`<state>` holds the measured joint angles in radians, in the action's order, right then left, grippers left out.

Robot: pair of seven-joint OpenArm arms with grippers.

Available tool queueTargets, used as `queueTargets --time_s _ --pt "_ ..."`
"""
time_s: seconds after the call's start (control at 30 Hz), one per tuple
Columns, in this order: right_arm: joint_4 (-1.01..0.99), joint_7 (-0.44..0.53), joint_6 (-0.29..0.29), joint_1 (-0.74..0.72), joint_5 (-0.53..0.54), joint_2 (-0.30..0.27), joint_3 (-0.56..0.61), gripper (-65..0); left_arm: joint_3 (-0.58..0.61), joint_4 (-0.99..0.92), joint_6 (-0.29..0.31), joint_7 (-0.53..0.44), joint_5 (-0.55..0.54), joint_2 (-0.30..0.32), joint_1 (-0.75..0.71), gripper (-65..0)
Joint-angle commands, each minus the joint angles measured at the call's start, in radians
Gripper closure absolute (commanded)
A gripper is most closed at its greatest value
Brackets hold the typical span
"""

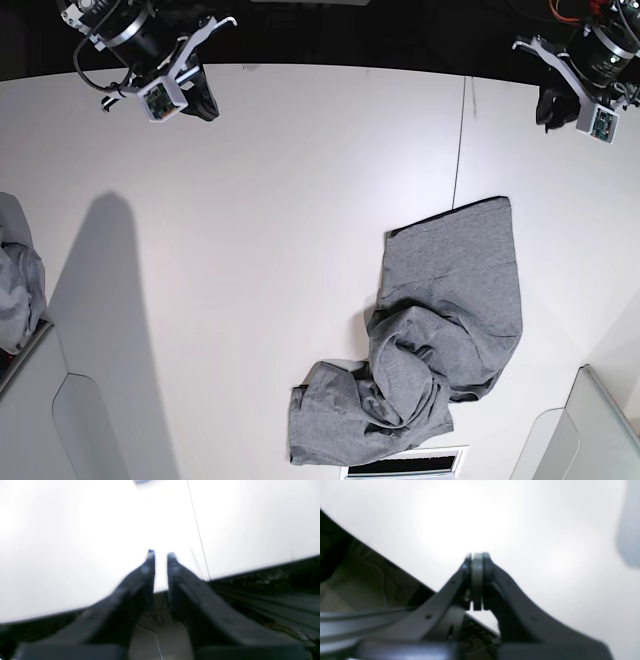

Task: Layout the t-shirt on the table in an organized manner, then fold the t-shirt properly
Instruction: 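Move both grippers from rest down toward the crumpled grey t-shirt, then grasp the grey t-shirt with the left gripper and lift it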

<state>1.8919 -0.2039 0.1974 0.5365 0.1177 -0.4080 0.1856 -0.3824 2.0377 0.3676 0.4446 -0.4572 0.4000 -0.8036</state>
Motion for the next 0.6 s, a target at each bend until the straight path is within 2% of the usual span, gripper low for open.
queueTargets --time_s 0.0,0.07,0.2,0.37,0.4,0.57 --pt "0.018 0.001 0.000 -0.037 0.006 0.007 -0.003 0.0 -0.005 0.002 -0.008 -0.021 -0.016 0.029 0.023 -19.5" --pt "0.013 -0.034 0.000 -0.103 0.006 0.035 -0.003 0.0 0.013 -0.026 -0.008 -0.021 -0.025 0.065 0.088 -23.2" --pt "-0.018 -0.037 0.002 -0.235 0.006 0.116 -0.003 0.0 0.101 -0.141 -0.009 -0.021 -0.025 0.121 0.254 -23.2" --pt "-0.153 -0.036 0.004 -0.411 0.006 0.270 -0.003 -21.9 0.256 -0.385 -0.008 -0.026 -0.024 0.138 0.504 -23.2" --pt "-0.193 -0.035 0.003 -0.446 0.006 0.302 -0.003 -23.7 0.284 -0.434 -0.008 -0.030 -0.024 0.137 0.552 -23.2" --pt "-0.410 -0.035 0.001 -0.618 -0.003 0.439 -0.003 -24.0 0.418 -0.664 -0.014 -0.095 0.026 0.121 0.777 -23.3"
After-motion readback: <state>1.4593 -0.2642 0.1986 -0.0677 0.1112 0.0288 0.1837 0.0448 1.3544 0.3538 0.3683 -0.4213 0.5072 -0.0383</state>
